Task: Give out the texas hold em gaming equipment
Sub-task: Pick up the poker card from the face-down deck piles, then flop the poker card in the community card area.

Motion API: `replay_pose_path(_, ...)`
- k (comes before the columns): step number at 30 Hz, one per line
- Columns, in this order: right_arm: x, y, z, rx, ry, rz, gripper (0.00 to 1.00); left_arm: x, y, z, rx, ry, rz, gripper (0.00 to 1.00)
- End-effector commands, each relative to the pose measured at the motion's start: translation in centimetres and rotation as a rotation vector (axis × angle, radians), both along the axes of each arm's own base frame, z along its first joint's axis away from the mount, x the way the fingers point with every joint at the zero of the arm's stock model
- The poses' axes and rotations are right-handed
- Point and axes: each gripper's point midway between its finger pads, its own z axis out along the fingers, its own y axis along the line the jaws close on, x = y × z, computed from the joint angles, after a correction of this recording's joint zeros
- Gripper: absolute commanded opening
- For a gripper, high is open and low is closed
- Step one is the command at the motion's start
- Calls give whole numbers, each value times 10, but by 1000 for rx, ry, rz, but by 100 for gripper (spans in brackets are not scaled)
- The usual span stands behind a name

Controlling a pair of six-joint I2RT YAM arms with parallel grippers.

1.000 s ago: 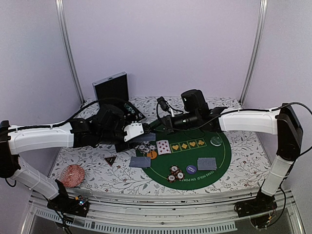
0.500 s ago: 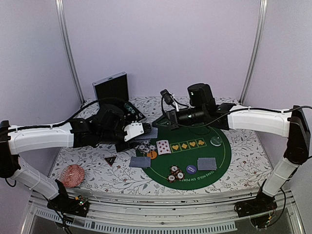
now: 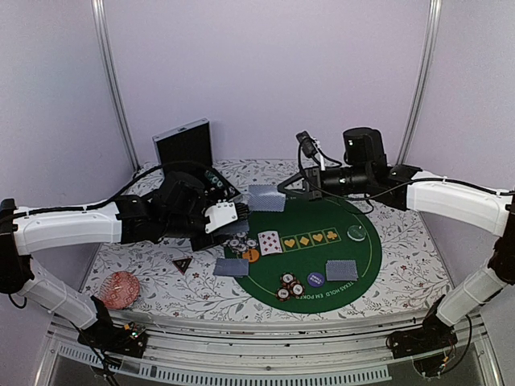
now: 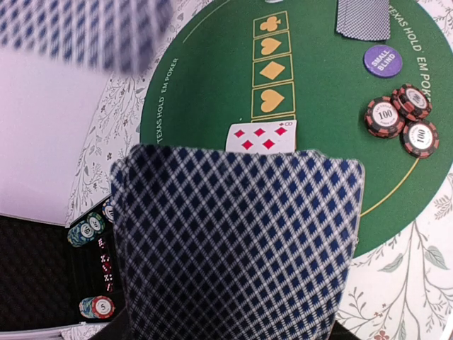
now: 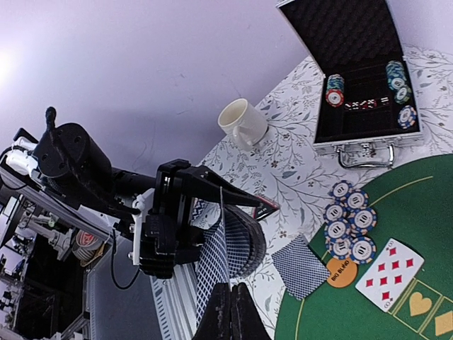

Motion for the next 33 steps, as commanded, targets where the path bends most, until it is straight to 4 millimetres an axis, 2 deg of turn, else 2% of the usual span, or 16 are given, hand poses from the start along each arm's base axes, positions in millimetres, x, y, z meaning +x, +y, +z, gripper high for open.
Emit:
replay_pose_path(1, 19, -40, 5, -70, -60, -155, 2, -1, -7, 13, -31, -29, -20, 53)
replay_pose_path(3, 31, -58, -3, -146, -91, -248, 2, -1, -6, 14, -33, -31, -19, 53)
replay_pose_path(7, 57, -89, -39, -372, -166, -401, 2, -1, -6, 16, -37, -34, -19, 53)
replay_pose_path(11, 86, -109, -72, -578, -259, -495, 2, -1, -7, 16, -37, -33, -19, 53)
replay_pose_path(14, 106, -113, -87, -712, -355, -492, 2, -1, -6, 16, -36, -34, -18, 53)
replay_pose_path(19, 136, -107, -90, -858, -527, -471, 2, 1, -3, 15, -28, -41, -6, 53)
replay_pose_path(22, 137, -94, -96, -939, -649, -422, 2, 1, -3, 14, -28, -38, -6, 53)
replay_pose_path(24, 129, -80, -108, -986, -733, -362, 2, 1, -3, 14, -28, -37, -7, 53)
replay_pose_path(26, 120, -68, -124, -1046, -827, -285, 2, 1, -4, 16, -33, -38, -8, 53)
replay_pose_path(29, 105, -58, -159, -1145, -905, -157, 2, 0, -4, 19, -42, -40, -13, 53)
replay_pose_path(33, 99, -56, -187, -1208, -906, -88, 2, 1, -3, 19, -39, -44, -7, 53)
